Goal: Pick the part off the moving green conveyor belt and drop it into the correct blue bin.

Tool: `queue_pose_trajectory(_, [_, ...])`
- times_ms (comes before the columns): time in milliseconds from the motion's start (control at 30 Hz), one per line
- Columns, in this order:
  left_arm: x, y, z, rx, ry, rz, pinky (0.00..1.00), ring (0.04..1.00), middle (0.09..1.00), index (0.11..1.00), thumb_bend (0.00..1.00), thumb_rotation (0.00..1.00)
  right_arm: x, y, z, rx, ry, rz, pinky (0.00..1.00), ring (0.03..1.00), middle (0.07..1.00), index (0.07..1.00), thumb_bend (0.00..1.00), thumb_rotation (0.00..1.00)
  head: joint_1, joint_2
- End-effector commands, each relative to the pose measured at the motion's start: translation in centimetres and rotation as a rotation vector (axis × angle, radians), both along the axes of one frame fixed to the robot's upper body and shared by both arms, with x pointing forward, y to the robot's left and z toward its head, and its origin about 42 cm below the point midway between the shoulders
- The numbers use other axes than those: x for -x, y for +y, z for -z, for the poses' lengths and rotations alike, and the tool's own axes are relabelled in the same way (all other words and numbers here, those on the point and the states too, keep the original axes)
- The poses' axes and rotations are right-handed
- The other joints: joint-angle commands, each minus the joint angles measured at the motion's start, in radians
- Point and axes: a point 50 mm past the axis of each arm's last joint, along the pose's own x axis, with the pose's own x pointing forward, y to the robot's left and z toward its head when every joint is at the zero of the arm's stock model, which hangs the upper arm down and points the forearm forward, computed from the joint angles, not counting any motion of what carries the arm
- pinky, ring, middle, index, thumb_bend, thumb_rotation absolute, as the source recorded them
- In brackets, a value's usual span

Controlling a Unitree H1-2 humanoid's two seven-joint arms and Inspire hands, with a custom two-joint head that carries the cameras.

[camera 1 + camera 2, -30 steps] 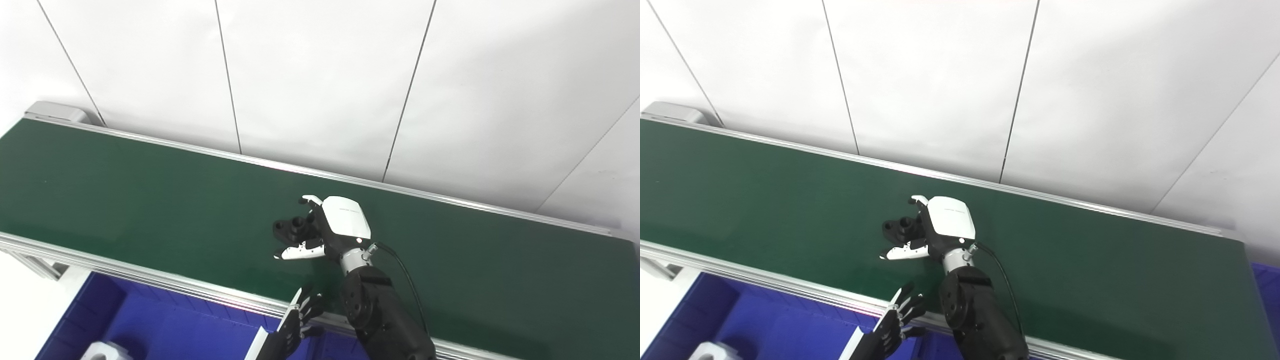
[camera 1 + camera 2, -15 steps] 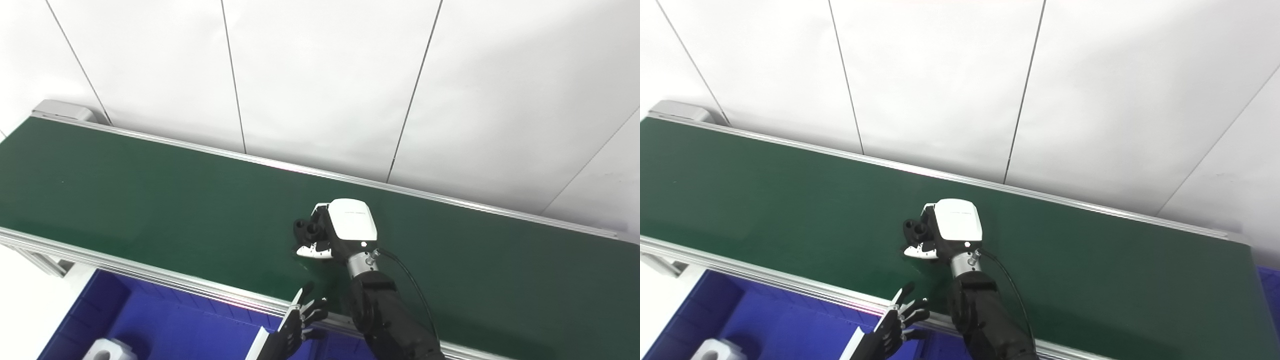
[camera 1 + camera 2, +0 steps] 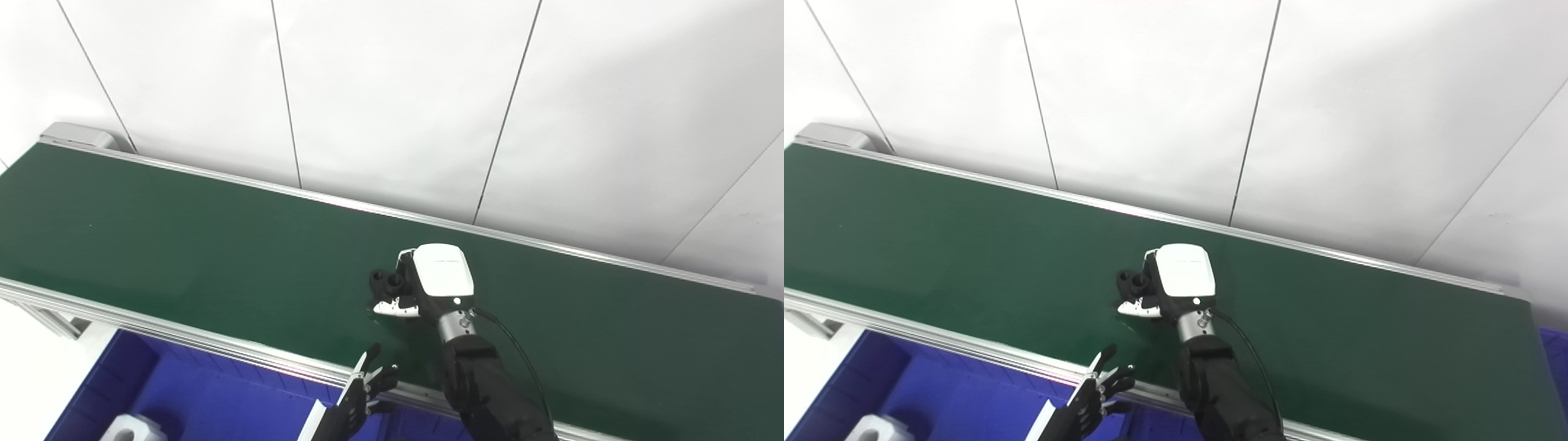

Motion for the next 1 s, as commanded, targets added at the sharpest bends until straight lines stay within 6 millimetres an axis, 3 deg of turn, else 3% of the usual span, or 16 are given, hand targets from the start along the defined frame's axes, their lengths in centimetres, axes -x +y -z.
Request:
queue_pose_trajectory(0, [-0.2,-1.2,-1.4,0.051,-0.048,-0.021,0.78,0.884,0.897,1.000,0.70,0.67,1.1,-0.4,1.5,0.000,0.064,-0.009,0.09,0.137,0.220,0.306,0.60,0.50,-0.006,0.001])
queue_pose_trajectory(100, [-0.2,-1.0,-1.4,0.050,-0.044,-0.021,0.79,0.896,0.907,1.000,0.72,0.69,1.2,-0.3,0.6,-0.064,0.045,-0.007,0.09,0.141,0.217,0.291,0.59,0.48,-0.029,0.003])
queue_pose_trajectory(133, [-0.2,-1.0,-1.4,0.047,-0.044,-0.023,0.79,0.897,0.909,1.000,0.72,0.70,1.3,-0.3,0.2,-0.090,0.037,-0.009,0.09,0.141,0.214,0.282,0.59,0.41,-0.029,0.003])
queue_pose_trajectory(200, [-0.2,-0.8,-1.4,0.042,-0.044,-0.026,0.79,0.896,0.908,1.000,0.72,0.71,1.4,-0.2,-0.5,-0.134,0.029,-0.012,0.09,0.139,0.210,0.272,0.58,0.39,-0.044,0.003])
queue_pose_trajectory(333, [-0.2,0.1,-1.3,0.027,-0.058,-0.030,0.79,0.892,0.906,1.000,0.72,0.73,2.0,-0.6,-4.2,-0.228,-0.057,-0.033,0.08,0.132,0.201,0.291,0.55,0.33,-0.091,0.006])
queue_pose_trajectory(467, [-0.3,0.9,-1.3,0.020,-0.061,-0.025,0.81,0.902,0.917,1.000,0.69,0.74,2.7,-1.2,-7.4,-0.283,-0.102,-0.060,0.09,0.138,0.211,0.358,0.52,0.34,-0.135,0.009])
queue_pose_trajectory(667, [-0.3,2.5,-1.4,0.012,-0.047,-0.011,0.84,0.920,0.933,1.000,0.69,0.78,3.8,-2.6,-11.9,-0.318,-0.209,-0.106,0.10,0.146,0.223,0.382,0.52,0.38,-0.212,0.021])
queue_pose_trajectory(967, [0.0,4.7,-1.7,0.010,-0.046,0.005,0.87,0.947,0.965,1.000,0.69,0.84,6.6,-4.9,-17.0,-0.345,-0.276,-0.091,0.10,0.156,0.233,0.437,0.55,0.35,-0.321,0.054])
